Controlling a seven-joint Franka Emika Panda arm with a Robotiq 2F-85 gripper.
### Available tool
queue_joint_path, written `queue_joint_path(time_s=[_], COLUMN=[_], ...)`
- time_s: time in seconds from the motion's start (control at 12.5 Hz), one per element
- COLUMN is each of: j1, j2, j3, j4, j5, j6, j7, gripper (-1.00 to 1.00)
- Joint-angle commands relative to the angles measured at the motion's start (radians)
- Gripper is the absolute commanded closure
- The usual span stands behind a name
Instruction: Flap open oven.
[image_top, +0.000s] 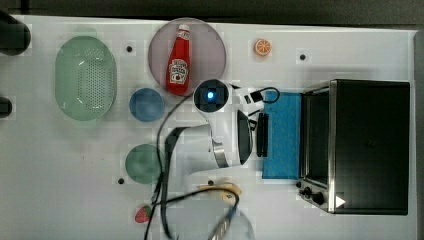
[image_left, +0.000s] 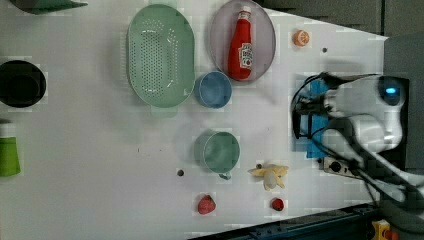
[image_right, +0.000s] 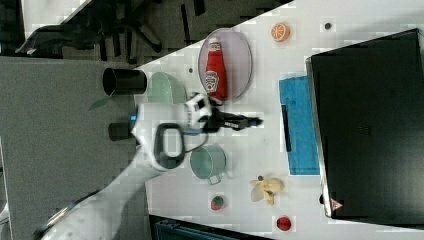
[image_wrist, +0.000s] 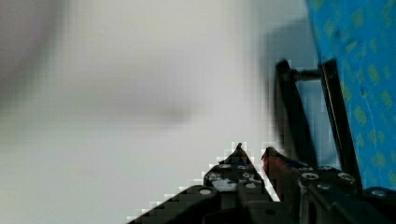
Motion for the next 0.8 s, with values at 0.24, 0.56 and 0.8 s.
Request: queue_joint_path(time_s=[0.24, 0.56, 0.8], j1=[0.009, 0.009, 0.009], j2=[-0.254, -0.327, -0.351], j3=[-0.001, -0.001, -0.001], j4=[0.180, 0.380, 0.455], j5=[0.275, 0.291, 0.290], j6=[-0.327, -0.613, -0.704], j7=[0.092, 0.251, 0.279], gripper=[0.65, 0.65, 0.65])
